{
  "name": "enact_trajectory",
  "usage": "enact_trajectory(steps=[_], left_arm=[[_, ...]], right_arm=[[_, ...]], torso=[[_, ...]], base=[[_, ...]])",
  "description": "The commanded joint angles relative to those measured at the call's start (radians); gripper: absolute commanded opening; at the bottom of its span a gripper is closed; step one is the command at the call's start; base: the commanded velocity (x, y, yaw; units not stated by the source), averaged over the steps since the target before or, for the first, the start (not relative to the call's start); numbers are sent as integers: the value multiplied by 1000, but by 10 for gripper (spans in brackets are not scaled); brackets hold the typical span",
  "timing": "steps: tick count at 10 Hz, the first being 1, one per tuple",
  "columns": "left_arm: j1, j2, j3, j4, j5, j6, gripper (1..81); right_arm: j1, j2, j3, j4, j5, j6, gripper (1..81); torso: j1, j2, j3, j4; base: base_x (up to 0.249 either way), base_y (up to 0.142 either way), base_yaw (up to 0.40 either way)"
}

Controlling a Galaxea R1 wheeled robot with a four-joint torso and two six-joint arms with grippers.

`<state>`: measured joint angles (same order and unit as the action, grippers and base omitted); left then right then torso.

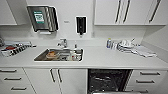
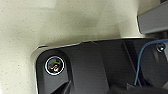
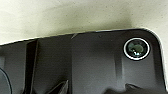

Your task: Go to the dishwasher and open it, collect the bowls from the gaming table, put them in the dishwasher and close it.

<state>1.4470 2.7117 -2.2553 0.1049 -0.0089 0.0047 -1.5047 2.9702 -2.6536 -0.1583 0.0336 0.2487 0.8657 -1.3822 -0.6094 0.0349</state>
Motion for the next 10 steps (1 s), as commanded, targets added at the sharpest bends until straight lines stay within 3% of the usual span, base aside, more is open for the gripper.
enact_trajectory(steps=[1, 3, 6, 7, 10], left_arm=[[-43, -7, -12, 2, 43, 1, 811], [-43, 1, -12, -1, 44, -3, 811], [-43, 16, -15, -40, 44, -3, 811], [-43, 27, -29, -44, 43, -3, 811], [-43, 129, -211, -60, 43, -3, 811]], right_arm=[[34, 0, 2, -14, -47, -5, 811], [34, 6, 8, -10, -50, -5, 811], [40, 12, 2, -12, -55, 6, 811], [42, 14, 0, -12, -57, 11, 811], [40, 37, -26, -6, -55, 12, 811]], torso=[[0, 0, 0, 0], [0, 0, 0, 0], [0, 0, 0, 0], [-64, 100, 0, 0], [-79, 121, 1, 0]], base=[[0, 0, 0], [0, 0, 0], [0, 0, 0], [0, 0, 0], [0, 0, 0]])
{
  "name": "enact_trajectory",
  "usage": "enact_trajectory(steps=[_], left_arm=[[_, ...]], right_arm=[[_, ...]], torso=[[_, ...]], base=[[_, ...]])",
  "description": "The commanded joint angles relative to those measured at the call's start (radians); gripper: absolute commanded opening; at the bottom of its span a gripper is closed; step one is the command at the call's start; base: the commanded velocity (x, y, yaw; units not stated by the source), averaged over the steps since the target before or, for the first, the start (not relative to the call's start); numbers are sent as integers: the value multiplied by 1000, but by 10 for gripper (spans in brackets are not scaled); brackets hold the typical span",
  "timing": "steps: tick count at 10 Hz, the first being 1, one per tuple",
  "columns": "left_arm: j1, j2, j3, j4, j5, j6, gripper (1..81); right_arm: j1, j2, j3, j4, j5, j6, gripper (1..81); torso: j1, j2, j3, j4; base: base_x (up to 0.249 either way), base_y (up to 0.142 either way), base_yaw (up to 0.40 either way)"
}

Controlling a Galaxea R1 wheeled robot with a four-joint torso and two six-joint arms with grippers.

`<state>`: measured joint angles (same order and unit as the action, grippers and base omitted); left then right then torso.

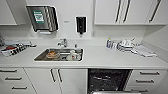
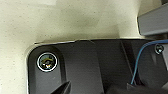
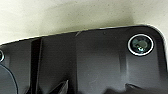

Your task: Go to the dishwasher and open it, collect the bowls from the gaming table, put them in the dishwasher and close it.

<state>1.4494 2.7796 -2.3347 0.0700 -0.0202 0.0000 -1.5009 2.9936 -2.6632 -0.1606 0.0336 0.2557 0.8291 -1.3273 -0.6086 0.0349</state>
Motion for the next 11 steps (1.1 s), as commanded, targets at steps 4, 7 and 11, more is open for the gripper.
enact_trajectory(steps=[4, 7, 11], left_arm=[[-45, 111, -210, -29, 63, 2, 811], [-43, 115, -210, -24, 66, 2, 811], [-43, 118, -210, -24, 65, 3, 811]], right_arm=[[38, 37, -50, -2, -54, 8, 811], [38, 38, -47, -1, -50, 8, 811], [41, 38, -50, -2, -50, 8, 811]], torso=[[-129, 200, 64, 0], [-186, 289, 125, 0], [-278, 428, 147, 0]], base=[[0, 0, 0], [0, 0, 0], [0, 0, 0]])
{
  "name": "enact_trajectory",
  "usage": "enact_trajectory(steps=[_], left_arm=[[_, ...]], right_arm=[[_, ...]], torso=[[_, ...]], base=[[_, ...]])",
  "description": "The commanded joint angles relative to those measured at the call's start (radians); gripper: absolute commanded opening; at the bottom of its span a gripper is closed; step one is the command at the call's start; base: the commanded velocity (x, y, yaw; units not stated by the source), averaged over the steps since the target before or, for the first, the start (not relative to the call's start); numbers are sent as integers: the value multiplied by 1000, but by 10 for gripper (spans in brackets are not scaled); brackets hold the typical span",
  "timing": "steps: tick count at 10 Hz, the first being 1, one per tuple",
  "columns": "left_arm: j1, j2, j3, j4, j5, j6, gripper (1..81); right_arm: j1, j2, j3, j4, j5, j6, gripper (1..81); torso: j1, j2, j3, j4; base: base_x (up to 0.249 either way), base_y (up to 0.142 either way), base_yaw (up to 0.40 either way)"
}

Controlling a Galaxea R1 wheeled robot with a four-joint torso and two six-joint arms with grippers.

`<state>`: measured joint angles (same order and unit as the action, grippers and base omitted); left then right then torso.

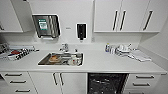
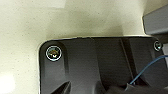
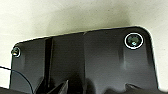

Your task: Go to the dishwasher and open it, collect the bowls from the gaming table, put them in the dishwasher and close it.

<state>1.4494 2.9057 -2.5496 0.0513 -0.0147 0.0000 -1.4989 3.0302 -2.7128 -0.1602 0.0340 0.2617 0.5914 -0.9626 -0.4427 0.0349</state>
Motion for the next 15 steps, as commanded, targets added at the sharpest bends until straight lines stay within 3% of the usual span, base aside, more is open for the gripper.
enact_trajectory(steps=[1, 11, 12, 13, 14, 15], left_arm=[[-42, -8, 3, -4, 59, 5, 811], [-40, -3, 0, -7, 59, 9, 811], [-40, -3, 2, -7, 59, 9, 811], [-40, -5, 2, -7, 59, 9, 811], [-42, -3, 0, -7, 59, 9, 811], [-42, -3, 0, -7, 59, 9, 811]], right_arm=[[41, 2, -1, -2, -49, 2, 811], [44, 9, -11, -7, -49, -1, 811], [44, 9, -11, -5, -48, 1, 811], [44, 8, -11, -5, -48, 1, 811], [44, 8, -11, -5, -48, 1, 811], [45, 8, -11, -5, -48, 1, 811]], torso=[[-63, 97, -1, 0], [-279, 433, 11, 0], [-301, 468, 81, 0], [-322, 498, 107, -20], [-336, 521, 113, 0], [-351, 545, 128, -3]], base=[[0, 0, 0], [0, 0, 0], [0, 0, 0], [0, 0, 0], [0, 0, 0], [0, 0, 0]])
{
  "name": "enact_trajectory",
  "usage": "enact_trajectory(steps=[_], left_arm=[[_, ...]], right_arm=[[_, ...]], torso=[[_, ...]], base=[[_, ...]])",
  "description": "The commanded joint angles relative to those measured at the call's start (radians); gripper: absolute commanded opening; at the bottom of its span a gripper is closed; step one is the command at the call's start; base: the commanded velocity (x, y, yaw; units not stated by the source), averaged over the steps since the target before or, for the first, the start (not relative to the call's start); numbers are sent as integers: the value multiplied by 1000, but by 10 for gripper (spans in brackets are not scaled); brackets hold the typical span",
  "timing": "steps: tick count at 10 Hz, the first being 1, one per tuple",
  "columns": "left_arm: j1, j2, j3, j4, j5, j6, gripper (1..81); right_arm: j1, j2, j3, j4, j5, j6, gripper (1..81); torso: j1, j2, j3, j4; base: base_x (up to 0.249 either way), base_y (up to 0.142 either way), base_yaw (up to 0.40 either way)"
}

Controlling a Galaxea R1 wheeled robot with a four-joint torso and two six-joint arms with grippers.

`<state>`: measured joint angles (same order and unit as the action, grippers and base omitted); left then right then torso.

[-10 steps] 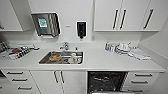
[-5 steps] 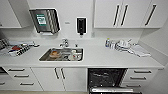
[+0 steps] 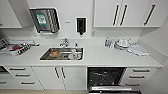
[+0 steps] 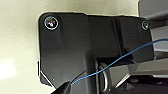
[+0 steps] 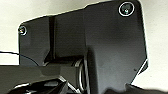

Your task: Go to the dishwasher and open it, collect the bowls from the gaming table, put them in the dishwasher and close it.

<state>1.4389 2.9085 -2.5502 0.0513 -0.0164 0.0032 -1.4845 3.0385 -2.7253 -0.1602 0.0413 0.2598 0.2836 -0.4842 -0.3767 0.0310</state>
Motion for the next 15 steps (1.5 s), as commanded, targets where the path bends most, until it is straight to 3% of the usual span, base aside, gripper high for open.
enact_trajectory(steps=[1, 5, 8, 9, 11, 12, 15], left_arm=[[-30, -6, 1, -7, 62, 6, 811], [-30, -7, -1, -8, 61, 6, 811], [-30, -8, -1, -8, 61, 6, 811], [-30, -8, -1, -8, 61, 6, 811], [-28, -6, -1, -8, 62, 6, 811], [-28, -6, -1, -8, 62, 6, 811], [-28, -6, -1, -11, 56, 8, 811]], right_arm=[[31, -1, 1, -5, -55, 3, 811], [34, -1, 1, -5, -55, 3, 811], [34, -1, 1, -5, -55, 3, 811], [32, -1, 1, -7, -55, 3, 811], [32, -1, 1, -5, -55, 3, 811], [34, -2, 0, -7, -55, 3, 811], [37, -4, -3, -9, -55, 1, 811]], torso=[[-63, 99, 91, 0], [-155, 237, 203, 0], [-222, 338, 246, 0], [-245, 372, 210, 0], [-284, 442, 219, 0], [-251, 381, 219, 0], [-267, 437, 219, 0]], base=[[0, 0, 0], [0, 0, 0], [0, 0, 0], [0, 0, 0], [0, 0, 0], [0, 0, 0], [0, 0, 0]])
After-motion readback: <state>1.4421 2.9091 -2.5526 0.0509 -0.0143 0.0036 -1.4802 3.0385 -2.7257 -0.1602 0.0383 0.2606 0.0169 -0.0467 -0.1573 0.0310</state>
